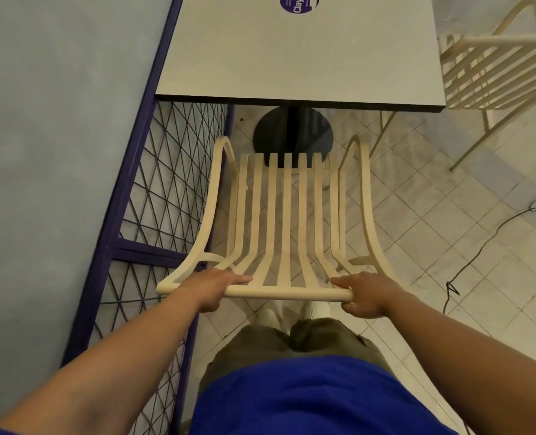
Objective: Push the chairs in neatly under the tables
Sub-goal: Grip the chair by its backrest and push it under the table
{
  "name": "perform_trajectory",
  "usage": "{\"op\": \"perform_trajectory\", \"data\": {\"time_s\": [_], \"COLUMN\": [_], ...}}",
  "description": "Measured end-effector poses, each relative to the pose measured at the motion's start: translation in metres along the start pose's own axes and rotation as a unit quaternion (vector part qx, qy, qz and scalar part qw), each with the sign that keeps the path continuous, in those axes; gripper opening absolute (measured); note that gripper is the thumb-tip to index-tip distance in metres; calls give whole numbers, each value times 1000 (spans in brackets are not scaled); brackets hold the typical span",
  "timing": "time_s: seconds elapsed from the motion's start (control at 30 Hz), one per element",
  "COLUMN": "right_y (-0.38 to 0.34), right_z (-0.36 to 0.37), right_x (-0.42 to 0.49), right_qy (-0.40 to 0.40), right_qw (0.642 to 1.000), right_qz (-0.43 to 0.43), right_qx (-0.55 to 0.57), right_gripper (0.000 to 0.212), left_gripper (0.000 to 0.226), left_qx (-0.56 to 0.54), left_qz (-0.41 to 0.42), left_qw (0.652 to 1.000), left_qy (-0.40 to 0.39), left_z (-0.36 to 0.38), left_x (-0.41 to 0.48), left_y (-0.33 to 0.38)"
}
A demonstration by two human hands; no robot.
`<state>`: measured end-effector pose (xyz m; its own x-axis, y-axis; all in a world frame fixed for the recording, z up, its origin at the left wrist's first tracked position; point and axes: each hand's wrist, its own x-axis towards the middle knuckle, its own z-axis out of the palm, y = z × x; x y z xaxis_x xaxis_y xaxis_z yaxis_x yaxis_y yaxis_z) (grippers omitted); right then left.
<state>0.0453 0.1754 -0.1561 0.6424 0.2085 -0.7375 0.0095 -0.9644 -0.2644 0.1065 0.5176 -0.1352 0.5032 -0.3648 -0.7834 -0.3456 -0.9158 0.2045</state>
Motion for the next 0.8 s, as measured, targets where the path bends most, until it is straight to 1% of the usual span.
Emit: {"op": "perform_trajectory", "data": {"time_s": [0.07,0.23,0.3,0.37,0.47,0.8], "right_y": [-6,-12,-11,-18,-20,-25], "right_z": [0,2,1,2,-2,-19], "right_x": [1,0,2,7,9,29], "right_qy": [6,42,35,42,30,45], "right_qw": [1000,998,998,997,997,997], "right_qz": [-4,36,52,58,62,62], "right_qx": [-16,-29,-30,-33,-33,-31], "right_gripper": [50,57,61,64,65,66], "left_gripper": [96,98,96,95,95,95], "left_qx": [3,6,4,6,13,13], "left_qz": [0,10,19,23,38,30], "left_qw": [1000,1000,999,999,999,999], "left_qy": [-5,-26,-34,-30,-22,-18], "left_z": [0,-5,-8,-13,-18,-43], "left_x": [2,7,10,11,14,26], "left_y": [-3,-6,-9,-16,-22,-39]}}
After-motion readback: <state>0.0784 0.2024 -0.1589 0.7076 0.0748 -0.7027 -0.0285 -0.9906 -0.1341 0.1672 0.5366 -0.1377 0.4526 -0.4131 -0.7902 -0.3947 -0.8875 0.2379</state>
